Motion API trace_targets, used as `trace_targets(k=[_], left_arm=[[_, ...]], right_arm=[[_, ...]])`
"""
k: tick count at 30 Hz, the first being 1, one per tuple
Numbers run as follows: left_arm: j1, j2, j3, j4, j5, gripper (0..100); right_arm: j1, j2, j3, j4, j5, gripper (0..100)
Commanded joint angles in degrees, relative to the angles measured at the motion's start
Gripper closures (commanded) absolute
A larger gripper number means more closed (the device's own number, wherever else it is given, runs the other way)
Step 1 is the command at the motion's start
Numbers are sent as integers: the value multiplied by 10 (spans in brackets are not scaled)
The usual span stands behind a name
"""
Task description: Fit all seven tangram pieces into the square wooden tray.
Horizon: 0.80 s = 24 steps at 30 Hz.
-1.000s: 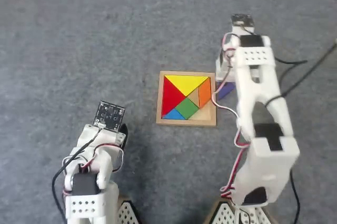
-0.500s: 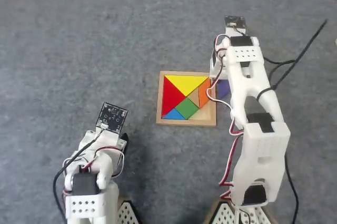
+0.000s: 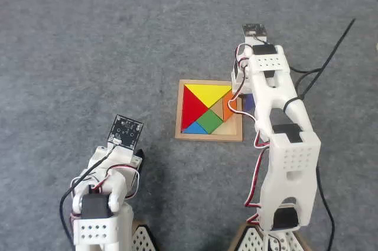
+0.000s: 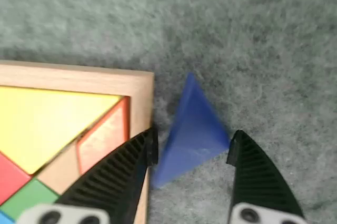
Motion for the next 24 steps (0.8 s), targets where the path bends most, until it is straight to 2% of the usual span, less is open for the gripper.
trace_targets(k=[1,10,16,24], left_arm=[[-4,-7,-5,4,-5,830],[-4,-7,-5,4,-5,830],[-4,-7,-5,4,-5,830],[-4,-7,-5,4,-5,830]], right_arm=[[-2,8,-27,7,7,768],[45,20,-27,8,-9,773],[58,18,-27,8,-8,862],[73,6,-27,35,11,884]])
